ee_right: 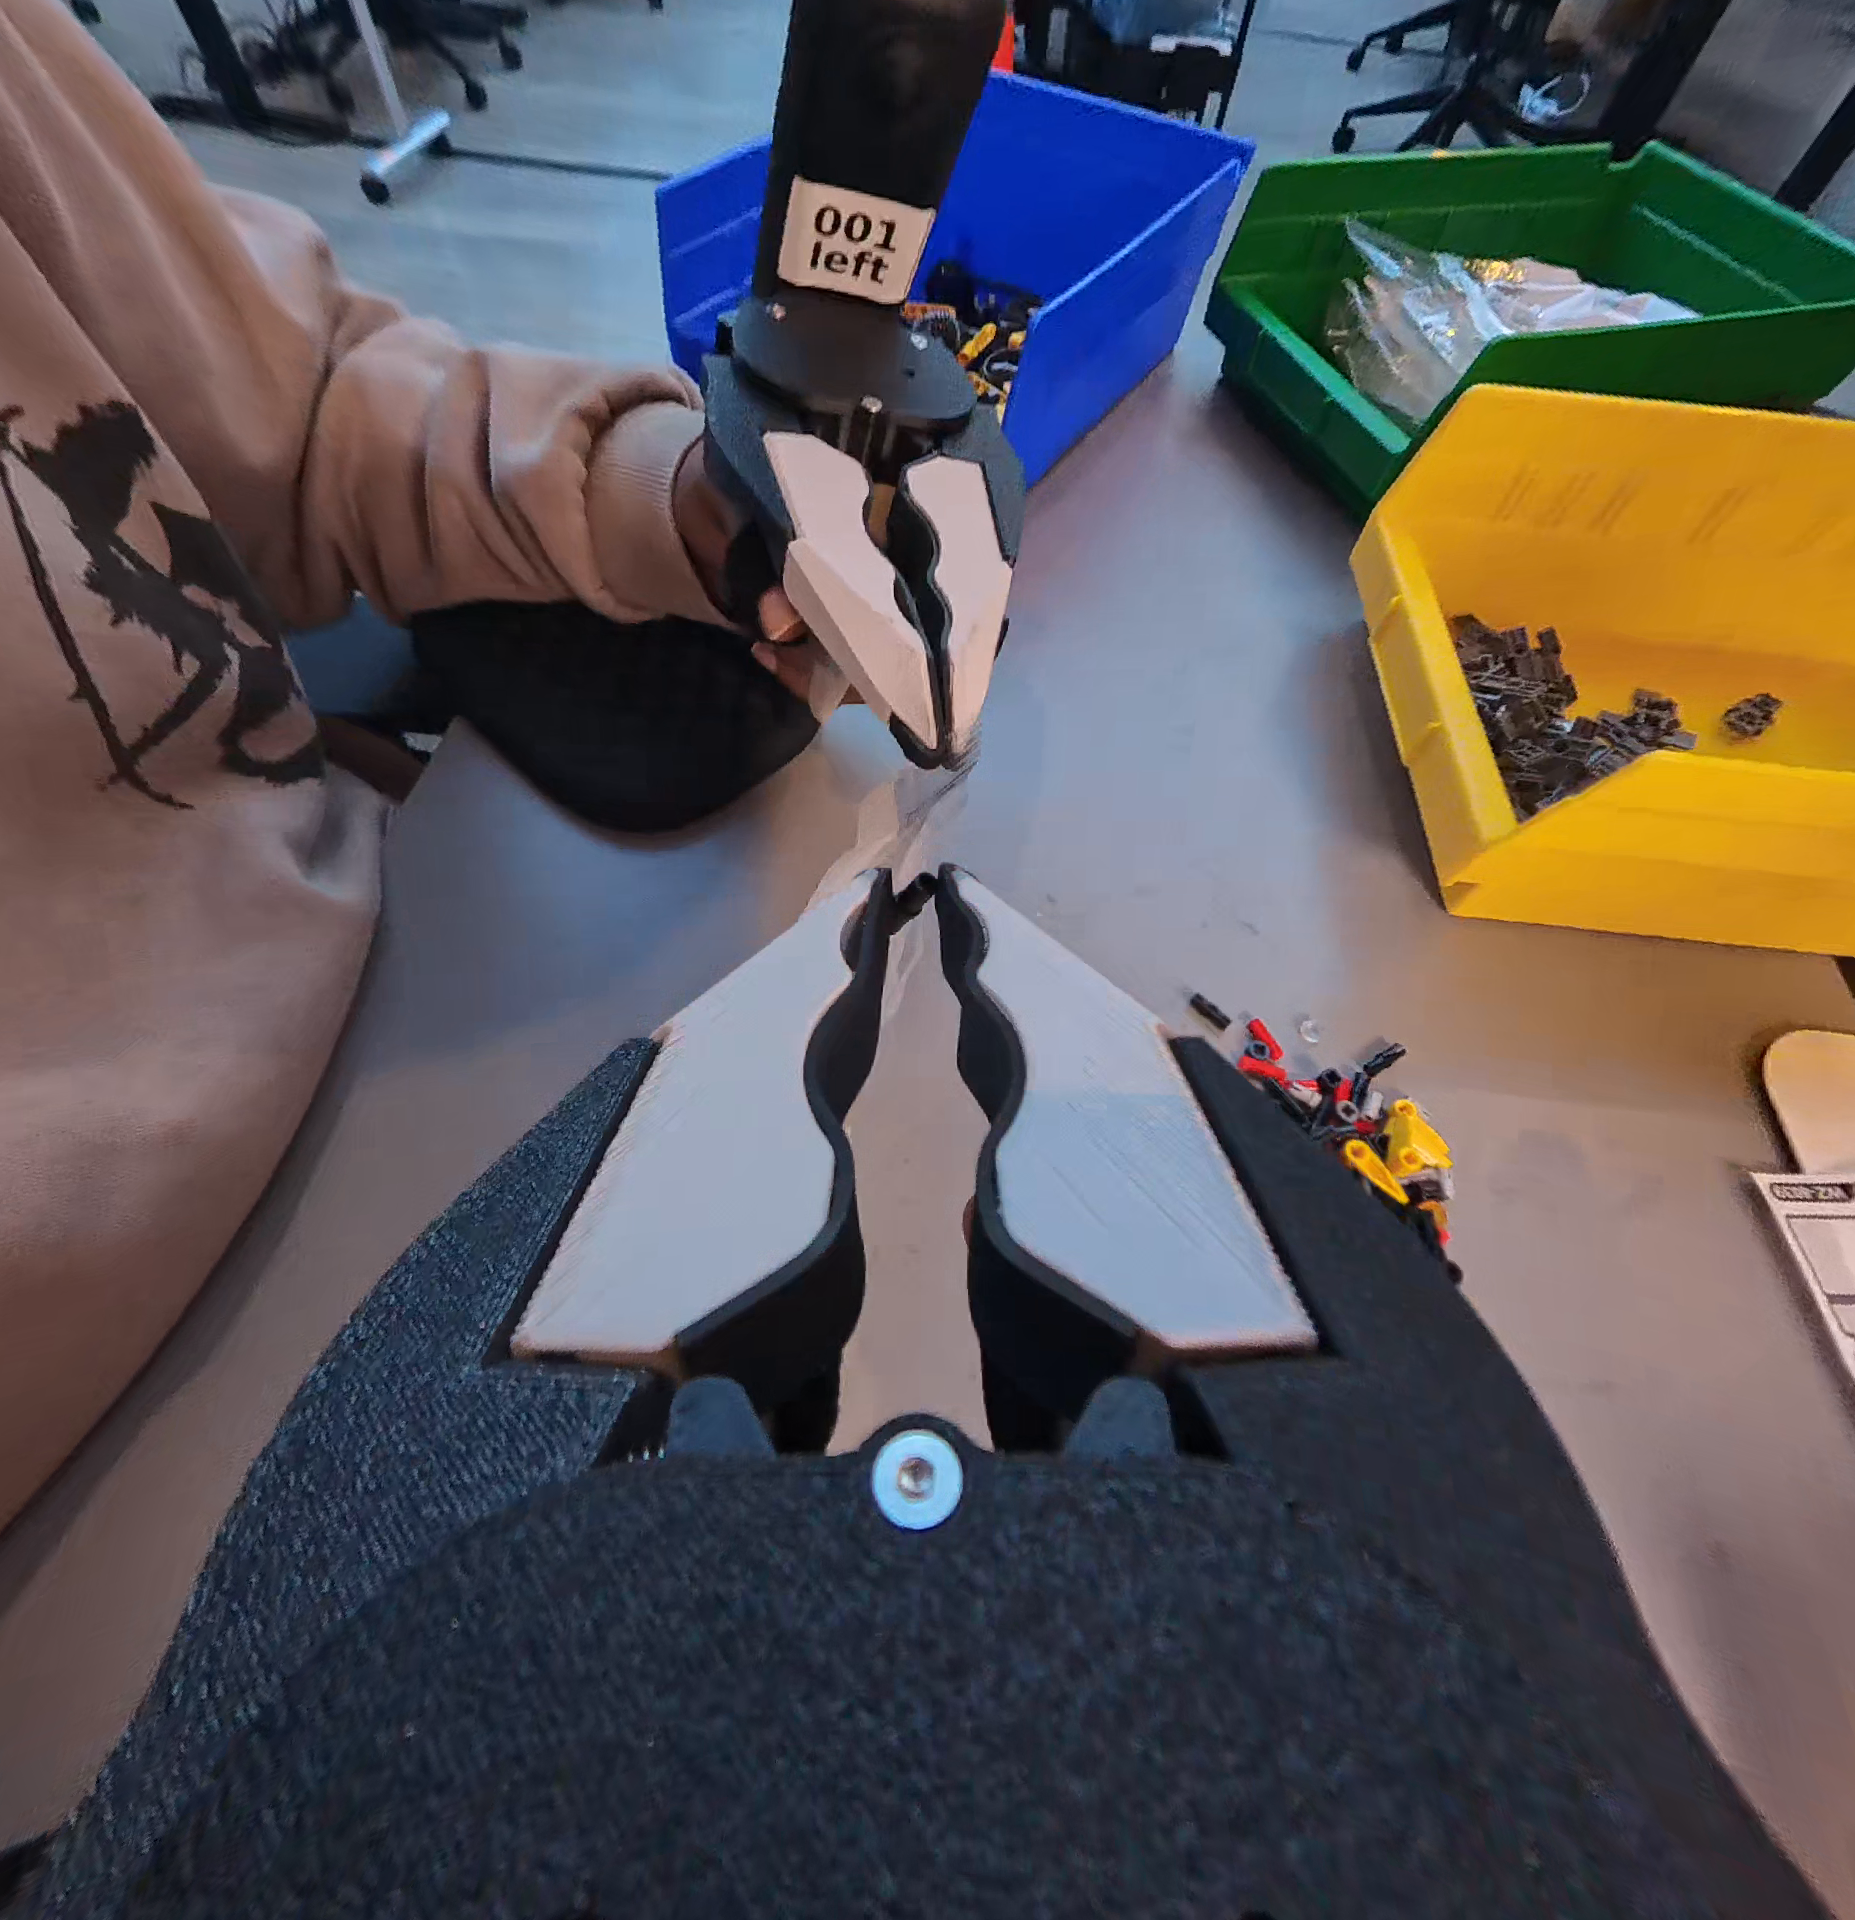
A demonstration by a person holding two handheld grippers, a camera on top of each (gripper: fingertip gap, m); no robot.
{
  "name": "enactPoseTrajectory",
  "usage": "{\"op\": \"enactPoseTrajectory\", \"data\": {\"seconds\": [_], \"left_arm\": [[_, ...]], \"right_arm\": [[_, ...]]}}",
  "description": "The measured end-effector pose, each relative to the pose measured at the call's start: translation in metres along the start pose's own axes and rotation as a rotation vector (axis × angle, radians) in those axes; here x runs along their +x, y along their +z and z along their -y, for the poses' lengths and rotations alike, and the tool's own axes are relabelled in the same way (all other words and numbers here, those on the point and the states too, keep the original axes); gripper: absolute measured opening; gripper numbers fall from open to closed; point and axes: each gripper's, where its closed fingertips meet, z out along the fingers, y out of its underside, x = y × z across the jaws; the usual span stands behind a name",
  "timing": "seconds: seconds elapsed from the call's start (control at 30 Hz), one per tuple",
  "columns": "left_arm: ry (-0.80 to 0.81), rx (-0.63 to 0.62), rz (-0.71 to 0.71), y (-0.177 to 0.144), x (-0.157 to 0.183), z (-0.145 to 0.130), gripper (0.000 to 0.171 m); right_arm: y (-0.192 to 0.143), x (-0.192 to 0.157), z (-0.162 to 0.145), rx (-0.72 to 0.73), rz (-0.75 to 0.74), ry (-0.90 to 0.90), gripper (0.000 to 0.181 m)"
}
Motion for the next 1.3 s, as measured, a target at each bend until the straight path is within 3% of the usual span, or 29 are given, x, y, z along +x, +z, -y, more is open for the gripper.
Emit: {"op": "enactPoseTrajectory", "data": {"seconds": [0.37, 0.47, 0.93, 1.17, 1.3], "left_arm": [[-0.010, 0.005, -0.017, 0.002, 0.004, 0.000, 0.000], [-0.011, 0.008, -0.026, 0.002, 0.005, 0.001, 0.000], [-0.016, 0.066, -0.012, -0.002, 0.003, 0.011, 0.000], [-0.015, 0.134, -0.013, -0.007, 0.004, 0.022, 0.000], [0.010, 0.164, -0.010, -0.007, 0.008, 0.027, 0.000]], "right_arm": [[0.003, -0.013, -0.020, -0.154, -0.034, -0.220, 0.009], [0.003, -0.013, -0.023, -0.190, -0.049, -0.247, 0.017], [-0.027, -0.021, 0.003, -0.050, -0.004, -0.159, 0.021], [-0.002, -0.011, -0.031, -0.267, -0.086, -0.210, 0.022], [0.008, -0.023, -0.045, -0.337, -0.026, -0.197, 0.022]]}}
